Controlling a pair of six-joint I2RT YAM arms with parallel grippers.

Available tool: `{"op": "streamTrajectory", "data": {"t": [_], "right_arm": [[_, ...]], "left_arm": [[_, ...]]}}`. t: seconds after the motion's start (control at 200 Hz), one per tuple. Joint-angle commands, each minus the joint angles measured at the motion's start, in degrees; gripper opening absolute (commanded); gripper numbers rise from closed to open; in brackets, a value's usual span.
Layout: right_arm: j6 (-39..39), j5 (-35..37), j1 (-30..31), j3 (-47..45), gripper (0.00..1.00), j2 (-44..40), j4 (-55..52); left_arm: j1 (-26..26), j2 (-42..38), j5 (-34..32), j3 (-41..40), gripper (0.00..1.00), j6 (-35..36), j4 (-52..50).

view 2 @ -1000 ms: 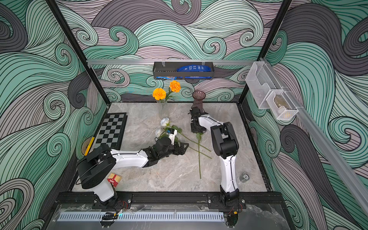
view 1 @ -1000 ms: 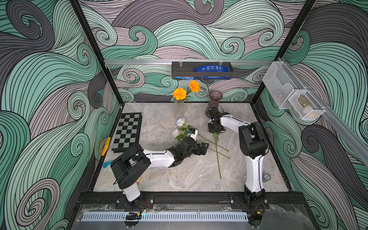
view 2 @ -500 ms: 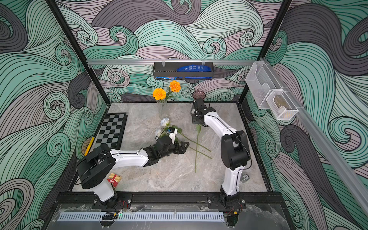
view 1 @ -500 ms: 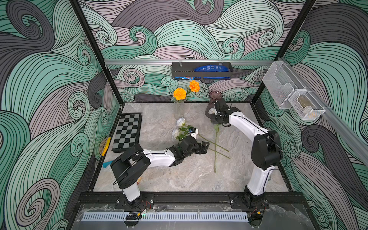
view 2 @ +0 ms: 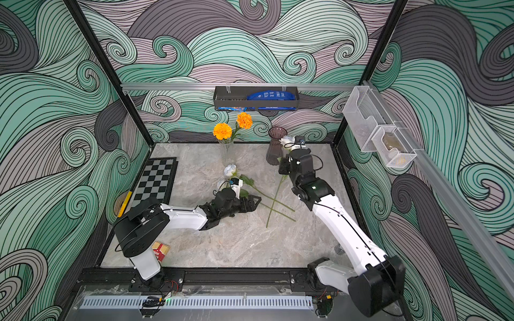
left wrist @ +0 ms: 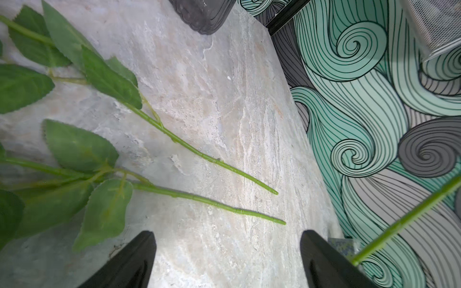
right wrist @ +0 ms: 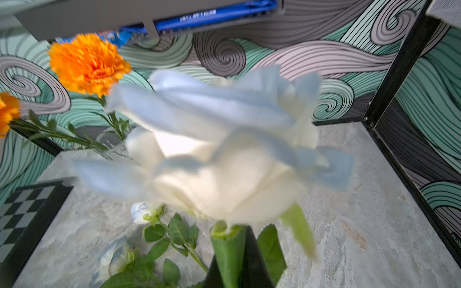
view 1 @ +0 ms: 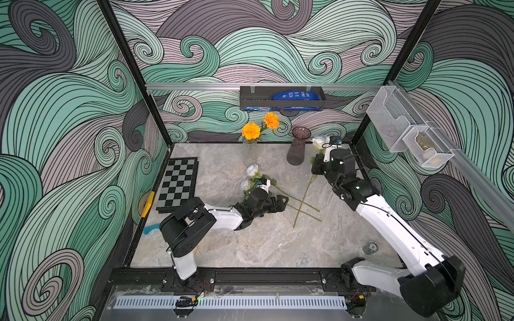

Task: Arrange the flowers in different vases according to their colors
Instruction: Pick up the flower at the center of the board, then insert the flower into the vase.

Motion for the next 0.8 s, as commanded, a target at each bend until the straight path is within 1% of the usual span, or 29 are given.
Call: {"op": "streamTrajectory", "data": {"t": [0.0,0.095,0.215,0.27,0.42,0.48,0.605,0.795], "right_arm": [[-1.1,2.8,0.4,-2.4,0.0,-5.0,12.9],[-2.8,4.5,0.4,-2.6,0.0,-6.7,15.7],[-4.4,6.8,0.4,-0.8,0.0,-6.2,17.1],[-5.6,8.1,0.4,0.8,0.0,-5.2,19.7],[-8.4,13.6,0.4,8.9,0.0,0.6,21.5],[-10.9,15.2,0.4,10.6,0.0,2.5,25.8],[-19.2,16.6,0.4,10.7,0.0,6.1,41.7],[-27.2,17.3,0.1,20.0,0.0,15.9,50.1]], "left_arm": [[2.7,2.2,11.7,-1.4,0.94,-3.9,8.7],[3.6,2.8,12.4,-1.6,0.93,-4.6,9.1],[3.7,2.1,12.0,-1.7,0.93,-3.8,8.7],[3.7,1.6,11.8,-1.7,0.93,-3.2,8.5],[3.7,0.3,12.6,-2.2,0.93,-2.3,9.7],[3.7,-0.3,13.0,-2.6,0.93,-2.2,10.7],[3.7,-1.4,12.6,-3.4,0.93,-1.8,11.6],[3.9,-2.0,11.0,-3.5,0.93,-0.3,10.3]]}}
